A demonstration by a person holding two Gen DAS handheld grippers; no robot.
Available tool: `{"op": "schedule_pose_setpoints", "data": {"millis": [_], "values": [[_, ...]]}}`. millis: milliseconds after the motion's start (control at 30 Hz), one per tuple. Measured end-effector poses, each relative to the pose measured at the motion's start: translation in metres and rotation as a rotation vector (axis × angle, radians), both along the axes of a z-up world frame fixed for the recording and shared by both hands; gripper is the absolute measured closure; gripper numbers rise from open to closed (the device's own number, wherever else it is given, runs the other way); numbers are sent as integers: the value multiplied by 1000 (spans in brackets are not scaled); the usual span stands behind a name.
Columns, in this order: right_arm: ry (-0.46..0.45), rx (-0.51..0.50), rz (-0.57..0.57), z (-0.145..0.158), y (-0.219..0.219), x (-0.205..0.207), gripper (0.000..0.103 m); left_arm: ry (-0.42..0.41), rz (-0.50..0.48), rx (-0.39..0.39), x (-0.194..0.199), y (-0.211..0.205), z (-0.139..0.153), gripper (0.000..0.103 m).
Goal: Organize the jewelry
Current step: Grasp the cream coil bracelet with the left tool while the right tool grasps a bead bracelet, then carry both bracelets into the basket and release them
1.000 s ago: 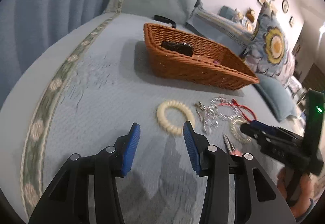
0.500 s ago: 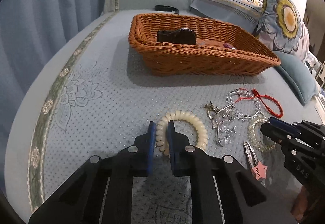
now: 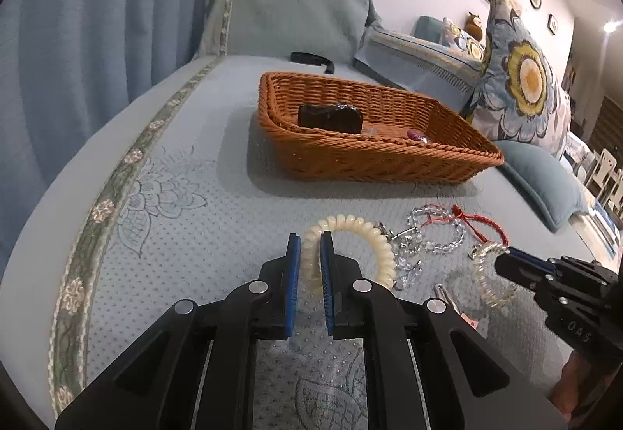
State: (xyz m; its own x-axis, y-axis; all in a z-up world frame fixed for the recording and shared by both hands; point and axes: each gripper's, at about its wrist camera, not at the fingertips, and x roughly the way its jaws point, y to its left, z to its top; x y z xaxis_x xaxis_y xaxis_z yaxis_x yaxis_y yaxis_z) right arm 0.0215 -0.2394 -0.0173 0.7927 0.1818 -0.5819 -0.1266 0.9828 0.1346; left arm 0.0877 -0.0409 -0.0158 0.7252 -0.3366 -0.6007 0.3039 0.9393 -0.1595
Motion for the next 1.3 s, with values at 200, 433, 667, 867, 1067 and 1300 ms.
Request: {"op": "schedule_pose_setpoints", "data": {"millis": [200, 433, 667, 867, 1067, 1300], "values": [[-55, -1, -7, 6, -1, -9, 94, -27, -4, -1, -4, -1, 2, 94], [-97, 16, -20, 16, -6, -12, 94, -49, -8, -30, -5, 2, 8, 94], [-155, 45, -38, 53, -24, 7, 94, -109, -42, -111, 7, -5, 45, 94], [-194, 6, -74, 86, -38, 53, 94, -178, -66, -100, 37, -35, 80, 94], [-133, 20, -104, 96, -60, 122, 94, -153, -78, -103, 81, -60, 83, 94], [27, 40, -118, 69, -69, 185, 94, -116, -89, -39, 116, -84, 64, 94]]}}
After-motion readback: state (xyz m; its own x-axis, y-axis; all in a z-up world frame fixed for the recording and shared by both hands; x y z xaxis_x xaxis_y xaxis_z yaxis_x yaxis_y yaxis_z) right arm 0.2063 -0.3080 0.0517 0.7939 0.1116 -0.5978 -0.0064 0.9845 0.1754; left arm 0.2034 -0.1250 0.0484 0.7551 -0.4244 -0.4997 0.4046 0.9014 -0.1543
